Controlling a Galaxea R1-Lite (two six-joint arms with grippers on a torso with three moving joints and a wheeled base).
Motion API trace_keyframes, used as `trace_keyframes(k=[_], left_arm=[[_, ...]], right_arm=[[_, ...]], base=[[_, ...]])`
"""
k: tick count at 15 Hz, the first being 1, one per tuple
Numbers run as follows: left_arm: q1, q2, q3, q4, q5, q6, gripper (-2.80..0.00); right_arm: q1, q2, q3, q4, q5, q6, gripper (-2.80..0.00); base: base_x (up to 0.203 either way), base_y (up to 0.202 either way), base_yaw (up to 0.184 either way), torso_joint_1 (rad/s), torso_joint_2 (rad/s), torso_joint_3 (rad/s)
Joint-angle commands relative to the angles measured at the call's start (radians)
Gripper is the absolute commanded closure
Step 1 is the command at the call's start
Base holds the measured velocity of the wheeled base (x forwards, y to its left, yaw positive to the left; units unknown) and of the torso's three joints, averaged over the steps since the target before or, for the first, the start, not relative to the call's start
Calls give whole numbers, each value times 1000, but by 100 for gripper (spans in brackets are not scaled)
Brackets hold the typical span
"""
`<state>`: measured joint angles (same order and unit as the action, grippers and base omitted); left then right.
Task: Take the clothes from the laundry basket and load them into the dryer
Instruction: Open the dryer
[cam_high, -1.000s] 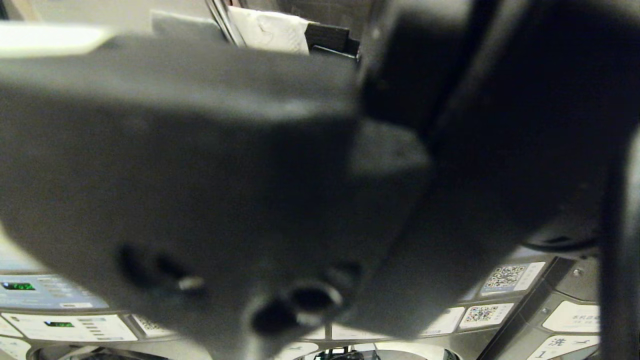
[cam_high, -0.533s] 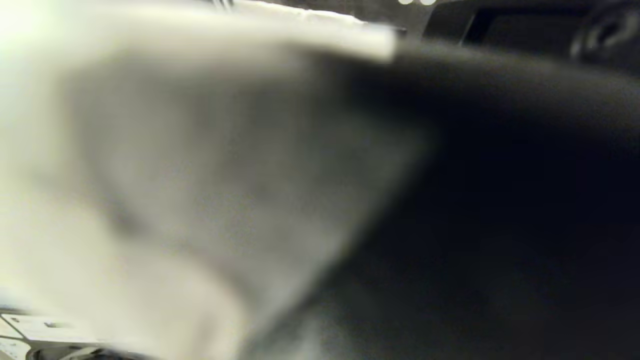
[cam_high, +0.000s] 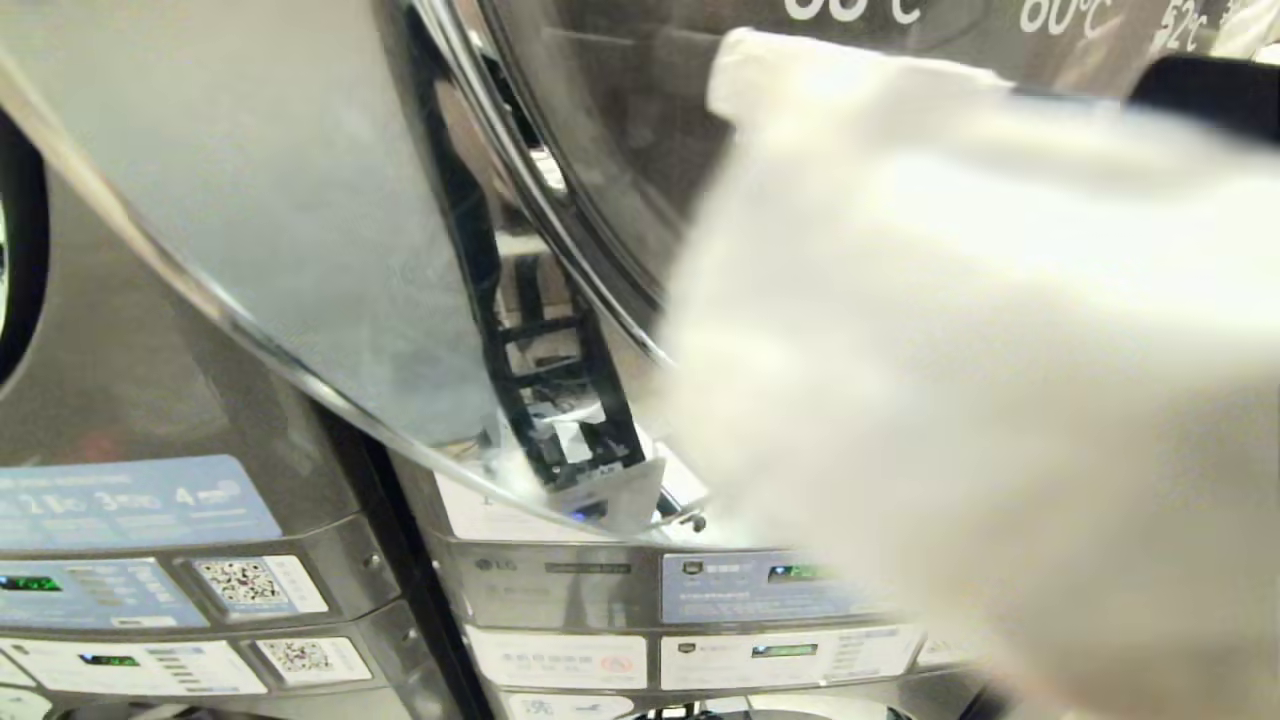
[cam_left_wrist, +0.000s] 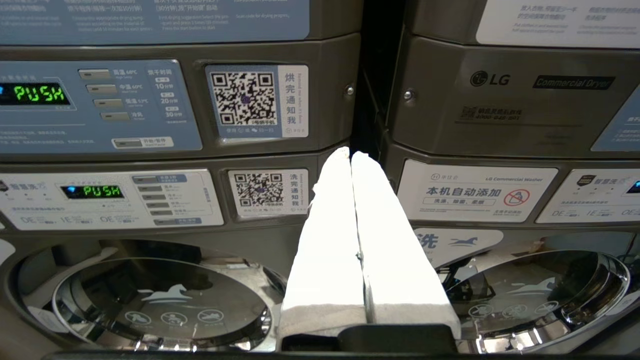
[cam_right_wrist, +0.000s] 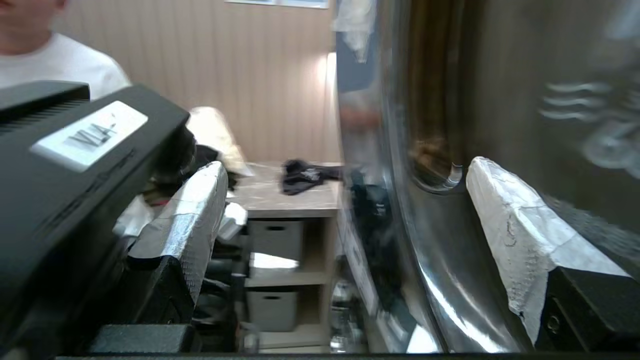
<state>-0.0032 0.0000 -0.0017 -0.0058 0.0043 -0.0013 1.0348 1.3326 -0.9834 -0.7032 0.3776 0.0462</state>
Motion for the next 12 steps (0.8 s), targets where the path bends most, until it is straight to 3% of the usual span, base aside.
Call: trace_keyframes(k=[1, 4, 6, 7, 9, 12], left_arm=[[0, 0, 0, 0, 0, 0, 0], [0, 0, 0, 0, 0, 0, 0], [0, 0, 0, 0, 0, 0, 0], [0, 0, 0, 0, 0, 0, 0], [0, 0, 0, 0, 0, 0, 0], [0, 0, 0, 0, 0, 0, 0]], right_arm=[[-46, -100, 73, -4, -22, 8, -280], [-112, -192, 174, 7, -115, 42, -280], [-122, -251, 224, 28, -129, 51, -280], [-124, -290, 269, 44, -132, 51, 0], [-167, -351, 364, 62, -138, 50, 0], [-394, -427, 447, 177, -140, 48, 0]], base=[[0, 0, 0, 0, 0, 0], [0, 0, 0, 0, 0, 0], [0, 0, 0, 0, 0, 0], [0, 0, 0, 0, 0, 0], [0, 0, 0, 0, 0, 0], [0, 0, 0, 0, 0, 0]])
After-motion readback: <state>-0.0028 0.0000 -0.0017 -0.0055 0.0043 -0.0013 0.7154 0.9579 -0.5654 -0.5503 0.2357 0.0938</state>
